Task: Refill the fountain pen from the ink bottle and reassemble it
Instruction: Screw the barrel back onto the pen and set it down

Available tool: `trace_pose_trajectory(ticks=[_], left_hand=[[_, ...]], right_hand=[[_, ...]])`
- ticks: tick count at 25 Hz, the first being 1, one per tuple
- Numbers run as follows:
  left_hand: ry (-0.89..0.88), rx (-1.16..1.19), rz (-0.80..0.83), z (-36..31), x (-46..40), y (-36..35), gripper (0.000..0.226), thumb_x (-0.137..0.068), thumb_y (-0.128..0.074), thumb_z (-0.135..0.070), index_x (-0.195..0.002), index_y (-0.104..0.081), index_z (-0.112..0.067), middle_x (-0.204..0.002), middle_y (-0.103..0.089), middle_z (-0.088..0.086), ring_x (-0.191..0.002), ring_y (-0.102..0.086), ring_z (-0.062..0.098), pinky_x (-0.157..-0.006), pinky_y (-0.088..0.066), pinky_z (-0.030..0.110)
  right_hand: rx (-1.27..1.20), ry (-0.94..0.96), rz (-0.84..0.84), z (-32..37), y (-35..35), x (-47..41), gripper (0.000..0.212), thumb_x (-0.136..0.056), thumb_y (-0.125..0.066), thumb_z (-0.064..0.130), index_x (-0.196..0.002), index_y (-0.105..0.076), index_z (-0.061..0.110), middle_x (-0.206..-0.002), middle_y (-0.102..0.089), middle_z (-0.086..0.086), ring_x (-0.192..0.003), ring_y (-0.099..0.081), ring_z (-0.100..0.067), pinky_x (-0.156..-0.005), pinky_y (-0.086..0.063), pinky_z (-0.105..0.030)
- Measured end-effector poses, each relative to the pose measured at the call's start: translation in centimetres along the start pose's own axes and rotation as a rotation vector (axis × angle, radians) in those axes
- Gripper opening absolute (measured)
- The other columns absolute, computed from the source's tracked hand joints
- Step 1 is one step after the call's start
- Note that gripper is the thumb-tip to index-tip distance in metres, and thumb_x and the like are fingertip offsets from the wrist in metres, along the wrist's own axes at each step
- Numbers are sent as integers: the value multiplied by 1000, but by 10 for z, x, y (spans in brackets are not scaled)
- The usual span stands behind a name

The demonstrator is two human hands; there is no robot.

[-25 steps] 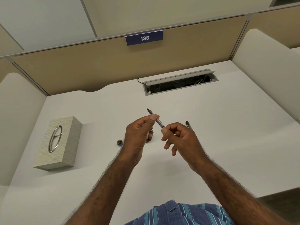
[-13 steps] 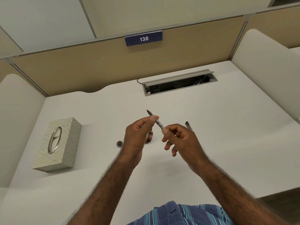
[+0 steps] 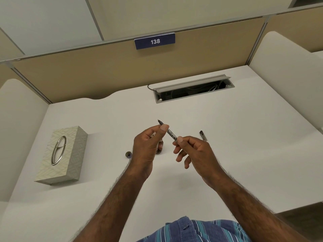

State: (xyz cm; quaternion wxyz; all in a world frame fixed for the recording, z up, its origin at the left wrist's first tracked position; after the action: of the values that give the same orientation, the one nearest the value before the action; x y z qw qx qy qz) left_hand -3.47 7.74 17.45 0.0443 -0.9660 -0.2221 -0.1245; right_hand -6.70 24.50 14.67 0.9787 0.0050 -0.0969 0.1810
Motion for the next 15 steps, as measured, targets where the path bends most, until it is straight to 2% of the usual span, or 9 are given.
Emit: trace_pose_trajectory(ticks=[4, 8, 11, 15], left_hand=[[-3, -6, 4, 1, -1, 0, 26, -88, -77, -44, -103, -82, -24, -64, -51, -1, -66, -45, 19, -68, -44, 31], [-12, -15, 6, 4, -1, 0, 23, -88, -77, -44, -102, -83, -27, -64, -51, -2, -66, -46, 19, -66, -44, 30], [-7, -12, 5, 4, -1, 1, 21, -89, -76, -42, -102, -83, -26, -62, -52, -3, -66, -46, 18, -65, -44, 29], [-1, -9, -12, 5, -2, 1, 22, -89, -76, -41, -102, -84, -25, -62, -53, -6, -65, -46, 16, -65, -45, 27]], right_hand=[[29, 8, 0, -1, 0, 1, 19, -101, -70, 30, -96, -78, 13, -84, -78, -6, -70, -71, -20, -56, -50, -36], [-13, -28, 63, 0, -1, 3, 35, -108, -58, 33, -91, -80, 10, -80, -76, -8, -70, -69, -20, -56, -49, -35], [-62, -61, 91, 0, -1, 3, 38, -109, -56, 35, -93, -79, 10, -83, -77, -10, -73, -69, -22, -57, -49, -35], [-9, -19, 15, -1, 0, 2, 22, -100, -72, 36, -97, -77, 15, -90, -79, -6, -74, -72, -20, -60, -52, -39]])
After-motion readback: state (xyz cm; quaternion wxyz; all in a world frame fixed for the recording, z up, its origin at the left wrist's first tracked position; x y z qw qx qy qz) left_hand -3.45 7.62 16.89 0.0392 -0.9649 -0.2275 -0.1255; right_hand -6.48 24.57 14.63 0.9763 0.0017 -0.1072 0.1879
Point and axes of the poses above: each hand's wrist, its own x-axis away from the middle knuckle, its own y-axis out of the back of the hand, z = x × y, the point moved 2 cm from there along -x, towards the middle knuckle
